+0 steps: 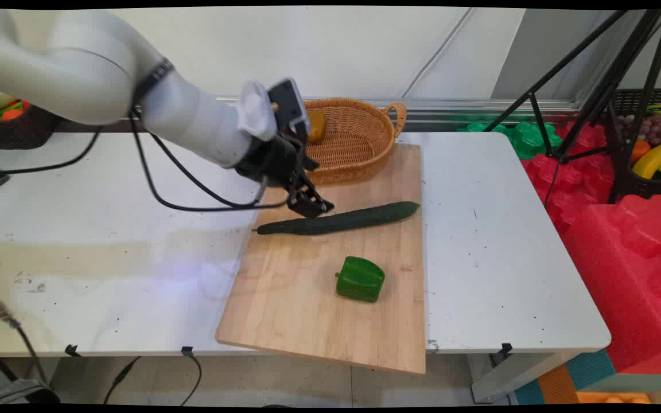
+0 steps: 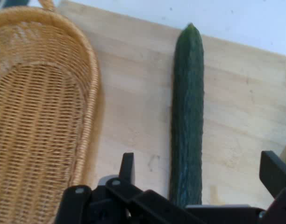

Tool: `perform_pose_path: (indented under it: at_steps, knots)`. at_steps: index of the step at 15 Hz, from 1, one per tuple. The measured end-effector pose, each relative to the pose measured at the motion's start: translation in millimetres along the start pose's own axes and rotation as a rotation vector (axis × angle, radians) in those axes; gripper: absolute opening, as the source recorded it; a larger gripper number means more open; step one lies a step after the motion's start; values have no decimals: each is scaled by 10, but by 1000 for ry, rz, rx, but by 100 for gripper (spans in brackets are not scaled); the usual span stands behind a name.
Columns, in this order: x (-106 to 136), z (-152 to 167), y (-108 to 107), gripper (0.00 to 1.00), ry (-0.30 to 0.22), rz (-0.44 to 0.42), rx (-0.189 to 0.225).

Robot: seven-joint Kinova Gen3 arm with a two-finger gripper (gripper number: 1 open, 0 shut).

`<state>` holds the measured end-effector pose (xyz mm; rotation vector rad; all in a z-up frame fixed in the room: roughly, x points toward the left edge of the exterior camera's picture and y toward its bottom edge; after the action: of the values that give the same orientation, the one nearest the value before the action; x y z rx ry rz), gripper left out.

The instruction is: Pick up the potato from the vegetable basket

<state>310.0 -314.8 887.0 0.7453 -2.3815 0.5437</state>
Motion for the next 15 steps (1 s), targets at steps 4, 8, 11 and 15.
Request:
perform_pose_path:
  at_steps: [4,8,11,15]
  knots:
    - [42,-375,-63,100,32,-42,44]
    - [104,-686,-171,100,57,-94,101]
    - [180,-874,-299,100,74,-134,157]
    - [347,-999,-509,100,86,-196,240]
